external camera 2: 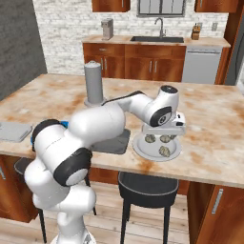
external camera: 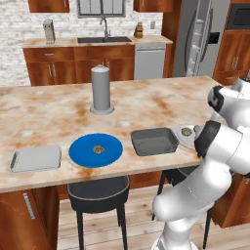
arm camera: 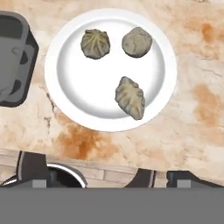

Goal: Place two dumplings into each of the tupperware containers and then place the containers in the fridge.

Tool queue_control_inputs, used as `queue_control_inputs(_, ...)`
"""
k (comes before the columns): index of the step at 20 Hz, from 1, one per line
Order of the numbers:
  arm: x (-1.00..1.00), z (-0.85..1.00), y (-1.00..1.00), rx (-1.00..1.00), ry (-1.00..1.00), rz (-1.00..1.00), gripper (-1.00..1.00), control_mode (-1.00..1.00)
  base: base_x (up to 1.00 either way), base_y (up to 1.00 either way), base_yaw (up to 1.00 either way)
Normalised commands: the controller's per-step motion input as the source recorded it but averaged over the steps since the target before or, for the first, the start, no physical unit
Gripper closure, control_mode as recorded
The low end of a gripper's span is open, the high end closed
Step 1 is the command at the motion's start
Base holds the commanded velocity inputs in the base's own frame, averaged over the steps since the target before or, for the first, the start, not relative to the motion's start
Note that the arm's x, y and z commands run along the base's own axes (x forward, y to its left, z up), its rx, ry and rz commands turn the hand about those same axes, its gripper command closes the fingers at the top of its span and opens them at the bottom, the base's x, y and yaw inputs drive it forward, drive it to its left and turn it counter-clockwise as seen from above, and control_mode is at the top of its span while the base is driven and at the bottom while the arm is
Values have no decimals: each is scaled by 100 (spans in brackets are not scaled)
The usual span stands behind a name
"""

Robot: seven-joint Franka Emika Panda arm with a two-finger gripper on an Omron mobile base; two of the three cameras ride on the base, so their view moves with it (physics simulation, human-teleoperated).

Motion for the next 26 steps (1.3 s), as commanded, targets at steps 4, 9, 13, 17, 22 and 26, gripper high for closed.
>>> queue_control_inputs(4, 69, -51, -6, 0, 2, 0, -100, -100, 0, 0, 0)
queue_control_inputs(9, 55, -51, -16, 0, 5, 0, -100, -100, 0, 0, 0)
queue_control_inputs(13, 39, -43, -13, 0, 8, 0, -100, -100, 0, 0, 0)
queue_control_inputs(17, 33, -39, -16, 0, 7, 0, -100, -100, 0, 0, 0)
queue_control_inputs(22, 6, -34, -9, 0, 2, 0, -100, -100, 0, 0, 0)
queue_control_inputs(26, 0, -12, 9, 0, 5, 0, -100, -100, 0, 0, 0)
